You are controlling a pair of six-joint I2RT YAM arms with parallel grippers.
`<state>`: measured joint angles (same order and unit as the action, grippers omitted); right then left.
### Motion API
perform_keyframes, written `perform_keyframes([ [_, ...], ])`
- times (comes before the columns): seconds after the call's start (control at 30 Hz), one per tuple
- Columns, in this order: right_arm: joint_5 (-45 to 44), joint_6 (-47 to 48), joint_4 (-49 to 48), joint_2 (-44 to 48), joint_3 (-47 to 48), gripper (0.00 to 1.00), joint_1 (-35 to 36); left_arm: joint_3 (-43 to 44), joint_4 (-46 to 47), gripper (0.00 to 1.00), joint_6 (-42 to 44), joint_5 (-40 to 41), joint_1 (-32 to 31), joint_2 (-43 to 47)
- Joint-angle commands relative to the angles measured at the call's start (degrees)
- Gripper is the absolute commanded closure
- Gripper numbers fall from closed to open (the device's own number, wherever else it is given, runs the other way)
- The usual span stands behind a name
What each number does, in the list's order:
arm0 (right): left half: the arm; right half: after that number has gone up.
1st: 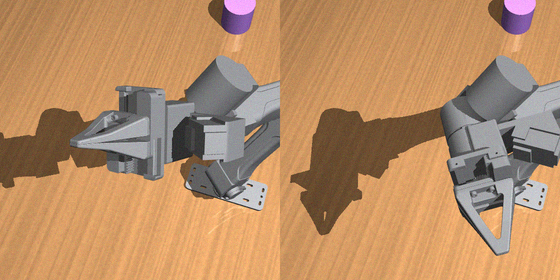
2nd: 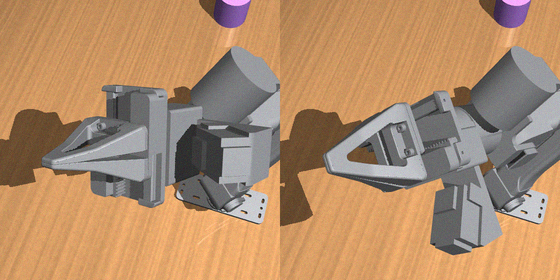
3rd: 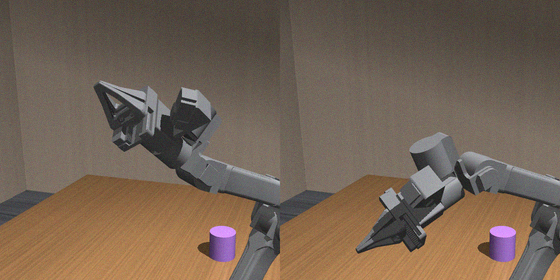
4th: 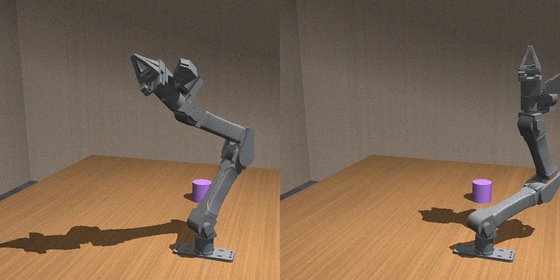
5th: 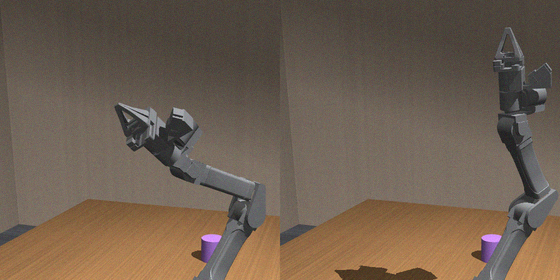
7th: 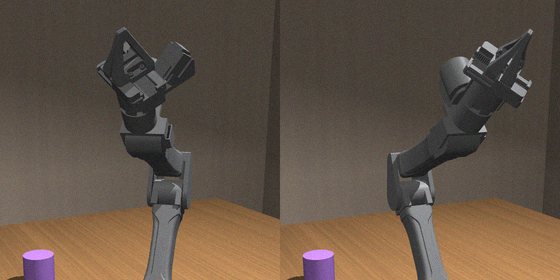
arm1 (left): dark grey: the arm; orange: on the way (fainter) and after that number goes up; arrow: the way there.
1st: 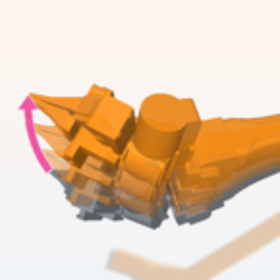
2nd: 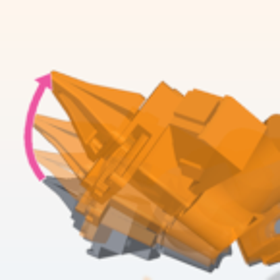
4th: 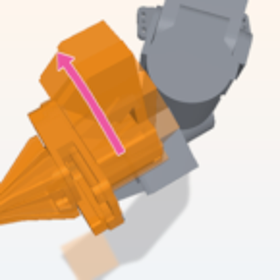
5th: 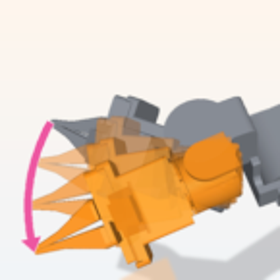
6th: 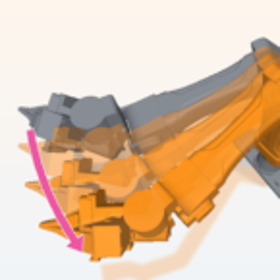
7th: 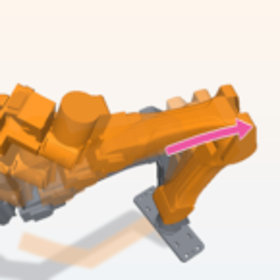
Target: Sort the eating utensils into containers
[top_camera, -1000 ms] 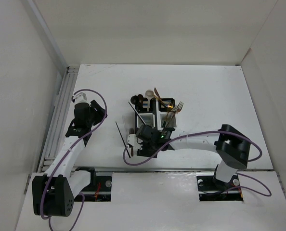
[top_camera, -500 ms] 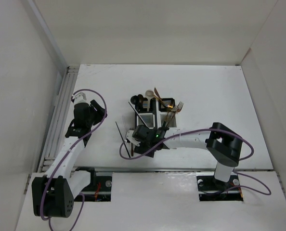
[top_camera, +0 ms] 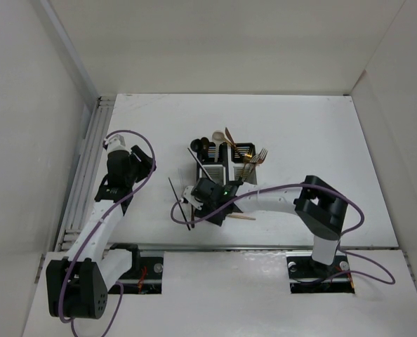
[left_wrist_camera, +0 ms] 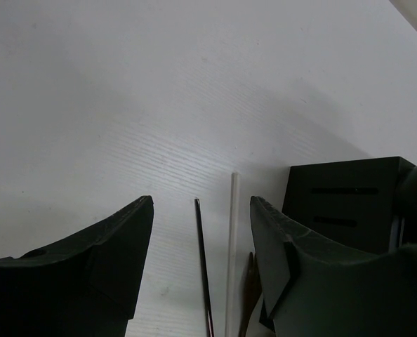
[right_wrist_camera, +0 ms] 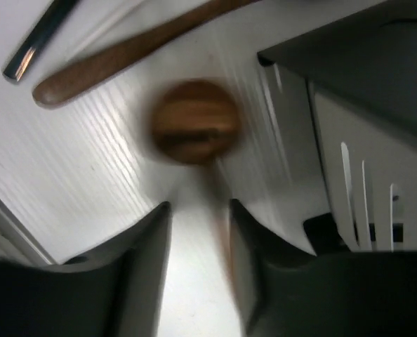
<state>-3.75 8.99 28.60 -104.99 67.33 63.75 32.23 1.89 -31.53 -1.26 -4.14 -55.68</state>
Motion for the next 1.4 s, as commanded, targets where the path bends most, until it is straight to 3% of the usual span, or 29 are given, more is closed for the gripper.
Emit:
perform_keyframes([
  [0.0, 5.93, 0.32, 4.80, -3.99, 0.87, 0.60, -0.46, -0.68, 2.06, 0.46, -0.46, 0.47, -0.16, 1.28],
  [0.13, 8.58, 3.22, 4.27, -3.21, 0.87, 0.80, -0.46, -0.68, 2.06, 0.46, -0.46, 0.47, -0.16, 1.28],
  [0.23, 9.20, 3.75, 4.27, -2.07, 0.87, 0.81, -0.46, -1.20, 2.06, 0.46, -0.46, 0.47, -0.16, 1.28],
  [0.33, 7.62, 3.75, 4.80, -1.45, 0.87, 0.78, -0.46, -1.20, 2.06, 0.46, -0.46, 0.47, -0.16, 1.28],
  [0.43, 5.61, 2.43, 4.80, -0.92, 0.87, 0.67, -0.46, -1.20, 2.06, 0.46, -0.46, 0.47, -0.16, 1.28],
  [0.47, 4.90, 1.82, 5.32, -0.92, 0.87, 0.59, -0.46, -1.20, 2.06, 0.44, -0.46, 0.47, -0.16, 1.28],
  [0.63, 1.12, 1.20, 5.94, -3.55, 2.36, 0.54, -0.46, -1.20, 2.59, 0.44, -0.46, 0.47, -0.16, 1.28],
  [0.67, 0.59, 1.20, 5.94, -3.56, 2.98, 0.55, -0.46, -1.20, 2.59, 0.44, -0.46, 0.47, -0.16, 1.28],
  [0.83, 2.52, 2.69, 5.94, -6.27, 3.51, 0.89, -0.46, -1.20, 2.59, 0.44, -0.46, 0.99, -0.16, 1.80],
  [0.9, 3.66, 3.22, 5.42, -6.28, 2.89, 0.98, 0.15, -1.20, 2.59, 0.44, -0.46, 0.99, -0.16, 1.80],
  [1.13, 6.29, 3.75, 2.70, -0.31, 1.22, 1.00, 0.68, -1.73, 2.59, 0.44, -0.46, 0.99, -0.16, 1.80],
  [1.37, 8.14, 3.75, -2.84, 11.37, -1.06, 1.00, 0.68, -1.73, 2.59, 0.44, -0.46, 0.99, -0.16, 2.33],
])
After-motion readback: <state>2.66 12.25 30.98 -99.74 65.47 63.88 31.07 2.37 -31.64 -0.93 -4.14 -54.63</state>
